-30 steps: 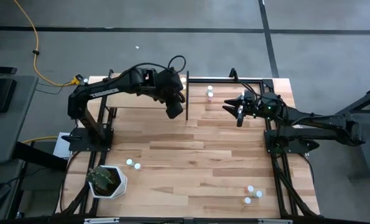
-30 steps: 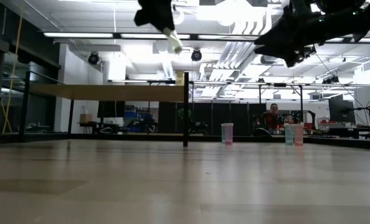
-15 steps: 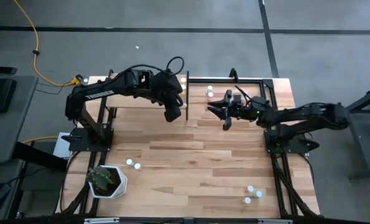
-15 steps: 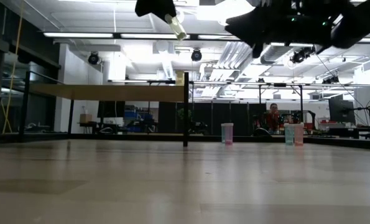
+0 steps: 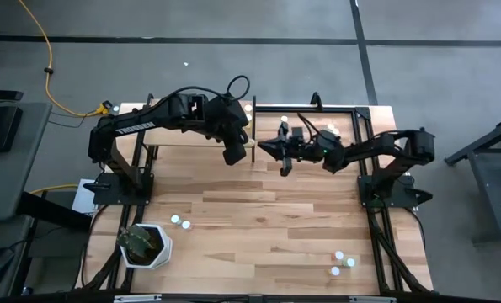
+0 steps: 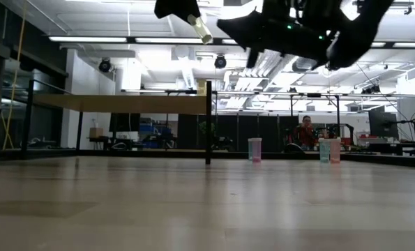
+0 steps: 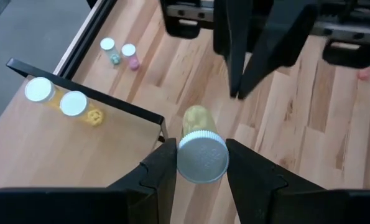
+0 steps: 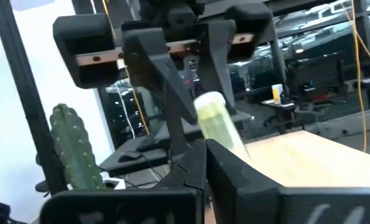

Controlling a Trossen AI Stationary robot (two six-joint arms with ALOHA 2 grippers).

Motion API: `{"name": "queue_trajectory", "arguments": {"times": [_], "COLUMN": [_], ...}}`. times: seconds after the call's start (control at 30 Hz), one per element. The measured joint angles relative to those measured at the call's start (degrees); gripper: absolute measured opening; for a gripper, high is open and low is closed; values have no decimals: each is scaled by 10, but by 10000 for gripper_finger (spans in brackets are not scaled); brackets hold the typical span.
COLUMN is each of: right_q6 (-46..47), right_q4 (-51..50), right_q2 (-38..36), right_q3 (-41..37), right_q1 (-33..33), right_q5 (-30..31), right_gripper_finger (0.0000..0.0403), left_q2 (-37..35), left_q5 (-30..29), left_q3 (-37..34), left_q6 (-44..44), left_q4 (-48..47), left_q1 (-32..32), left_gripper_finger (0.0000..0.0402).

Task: Pick and place medicine bottles onto shelf by color
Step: Put the left yellow pill bottle on the shelf

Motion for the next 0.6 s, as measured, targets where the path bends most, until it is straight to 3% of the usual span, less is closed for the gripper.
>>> {"name": "queue_trajectory", "arguments": {"times": [0.6], "right_q6": [-45], "right_q4": [-57], "right_q2": [14], "right_q3": [23], "right_q1": [-1], "right_q5": [43], "right_gripper_finger": [0], "left_q2": [0], "left_q5": [1], "left_q3": [0], "left_q6": [7], "left_q4": [-2], "left_q1": [0], "left_gripper_finger": [116]}}
